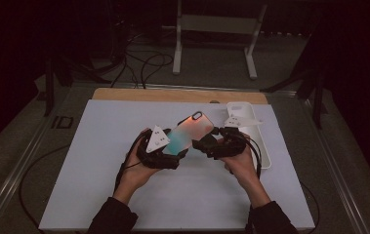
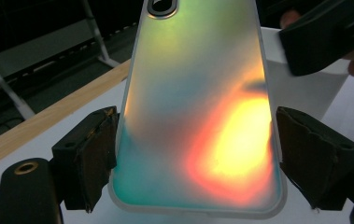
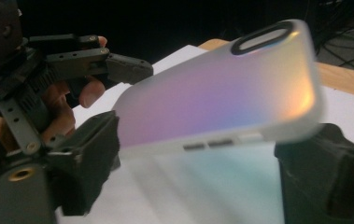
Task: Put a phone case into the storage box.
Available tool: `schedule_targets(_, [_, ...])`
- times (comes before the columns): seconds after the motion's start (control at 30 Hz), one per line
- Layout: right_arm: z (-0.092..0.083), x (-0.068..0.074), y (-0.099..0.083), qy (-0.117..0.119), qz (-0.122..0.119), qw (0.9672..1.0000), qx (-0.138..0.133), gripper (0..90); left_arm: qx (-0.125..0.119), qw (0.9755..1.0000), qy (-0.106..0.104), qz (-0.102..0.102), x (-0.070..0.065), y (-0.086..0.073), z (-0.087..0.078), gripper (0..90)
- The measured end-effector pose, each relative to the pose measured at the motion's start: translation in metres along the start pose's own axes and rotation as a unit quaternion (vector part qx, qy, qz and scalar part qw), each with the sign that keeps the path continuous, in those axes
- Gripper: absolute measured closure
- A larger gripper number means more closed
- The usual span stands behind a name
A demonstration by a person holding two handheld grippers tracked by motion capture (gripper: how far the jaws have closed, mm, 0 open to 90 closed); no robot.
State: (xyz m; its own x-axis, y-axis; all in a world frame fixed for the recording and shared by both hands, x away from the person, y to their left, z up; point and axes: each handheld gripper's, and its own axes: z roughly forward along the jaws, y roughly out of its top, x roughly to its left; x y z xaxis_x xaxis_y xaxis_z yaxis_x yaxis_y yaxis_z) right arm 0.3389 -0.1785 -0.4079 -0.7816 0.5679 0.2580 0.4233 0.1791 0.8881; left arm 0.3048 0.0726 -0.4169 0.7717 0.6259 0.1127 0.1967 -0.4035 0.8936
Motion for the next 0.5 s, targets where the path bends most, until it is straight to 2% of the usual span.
schedule_targets(0.1, [0.004,0.002,0.003,-0.003,0.012,0.9999,0.003,29.1,-0.003,1.0000,-0.001,0.003,-0.004,0.002,0.001,17.4])
schedule_targets(0.2, [0.005,0.002,0.005,-0.006,0.017,0.9998,0.003,34.1,-0.005,1.0000,-0.002,-0.002,-0.004,0.002,0.002,17.4])
schedule_targets(0.23, [0.004,0.001,0.007,0.002,0.028,0.9996,-0.002,41.7,-0.006,1.0000,-0.003,-0.005,-0.005,0.002,0.003,17.4])
schedule_targets(0.33, [0.005,0.002,0.009,0.004,0.033,0.9994,-0.003,46.8,-0.007,1.0000,-0.004,-0.006,-0.007,0.002,0.004,17.4])
schedule_targets(0.37, [0.006,0.003,0.010,0.010,0.038,0.9992,-0.004,54.3,-0.005,0.9999,-0.009,-0.007,-0.009,0.003,0.006,17.4])
schedule_targets(0.4, [0.006,0.003,0.010,0.010,0.038,0.9992,-0.004,54.3,-0.005,0.9999,-0.009,-0.007,-0.009,0.003,0.006,17.5])
schedule_targets(0.43, [0.007,0.005,0.011,0.015,0.037,0.9992,-0.004,60.9,-0.003,0.9999,-0.013,-0.004,-0.012,0.004,0.008,17.5])
schedule_targets(0.47, [0.007,0.005,0.011,0.015,0.037,0.9992,-0.004,60.9,-0.003,0.9999,-0.013,-0.004,-0.012,0.004,0.008,17.5])
schedule_targets(0.5, [0.008,0.007,0.013,0.020,0.035,0.9992,-0.003,68.1,0.000,0.9999,-0.013,-0.002,-0.013,0.004,0.010,17.5])
